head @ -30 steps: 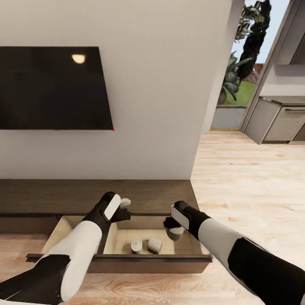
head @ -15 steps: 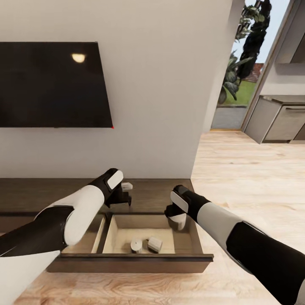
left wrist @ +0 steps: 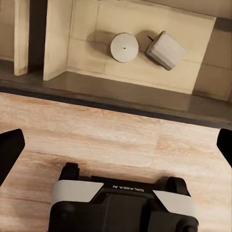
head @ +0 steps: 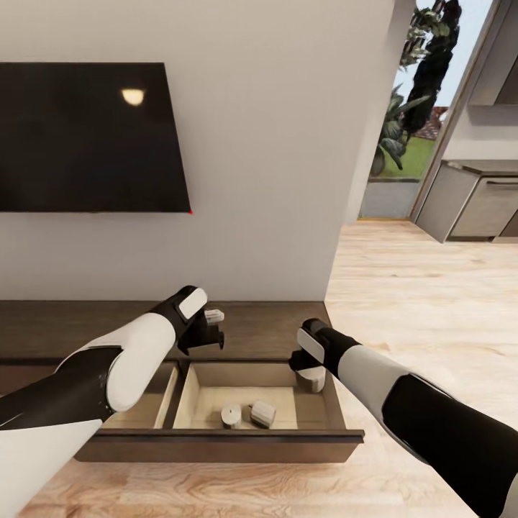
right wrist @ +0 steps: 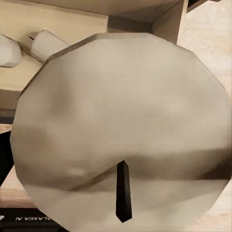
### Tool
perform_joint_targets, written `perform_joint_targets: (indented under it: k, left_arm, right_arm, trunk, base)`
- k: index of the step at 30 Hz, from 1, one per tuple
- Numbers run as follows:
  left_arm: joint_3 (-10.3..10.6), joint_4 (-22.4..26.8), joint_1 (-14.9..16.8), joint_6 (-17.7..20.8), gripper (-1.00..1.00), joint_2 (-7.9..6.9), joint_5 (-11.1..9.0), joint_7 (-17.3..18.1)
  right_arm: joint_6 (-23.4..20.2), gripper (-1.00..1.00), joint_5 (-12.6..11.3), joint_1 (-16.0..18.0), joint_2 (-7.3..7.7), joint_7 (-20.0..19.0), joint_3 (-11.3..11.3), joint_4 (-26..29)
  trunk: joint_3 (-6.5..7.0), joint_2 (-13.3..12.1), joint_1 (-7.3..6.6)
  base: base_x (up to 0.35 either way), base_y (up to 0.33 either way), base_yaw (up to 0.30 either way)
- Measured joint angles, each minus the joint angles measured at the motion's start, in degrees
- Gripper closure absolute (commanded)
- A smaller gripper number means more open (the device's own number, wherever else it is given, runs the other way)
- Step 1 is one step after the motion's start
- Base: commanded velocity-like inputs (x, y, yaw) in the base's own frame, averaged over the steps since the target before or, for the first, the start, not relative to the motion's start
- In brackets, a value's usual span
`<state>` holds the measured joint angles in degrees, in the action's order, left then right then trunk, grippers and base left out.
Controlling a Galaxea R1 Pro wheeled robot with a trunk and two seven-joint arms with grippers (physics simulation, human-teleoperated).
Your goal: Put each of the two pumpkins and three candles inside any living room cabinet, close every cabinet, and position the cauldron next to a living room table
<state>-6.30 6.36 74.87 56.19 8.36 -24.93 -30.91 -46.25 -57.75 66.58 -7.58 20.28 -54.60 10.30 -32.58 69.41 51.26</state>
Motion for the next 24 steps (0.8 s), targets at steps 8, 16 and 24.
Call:
perform_joint_targets:
  k: [8, 16, 24]
  left_arm:
    - [0.15, -2.55, -0.07, -5.45, -1.00, -0.12, -0.05, -1.51]
    - [0.14, -2.59, -0.08, -5.50, -1.00, -0.14, -0.08, -1.55]
    - [0.15, -3.56, -0.09, -5.49, -1.00, -0.16, -0.08, -1.53]
  right_arm:
    - [0.33, 1.00, 0.02, -0.31, 0.38, 0.00, 0.13, -0.27]
    - [3.85, 1.00, -0.05, -0.43, 0.62, -0.09, 0.17, -1.39]
    - [4.10, 1.00, 0.02, -0.58, 0.62, -0.10, 0.09, -1.56]
  trunk:
    - [-1.44, 3.21, 1.76]
    - [-2.87, 6.42, 3.51]
    - [-4.31, 9.63, 5.26]
  base:
    - [0.000, 0.000, 0.000]
    - [0.020, 0.000, 0.000]
    - [0.177, 0.000, 0.000]
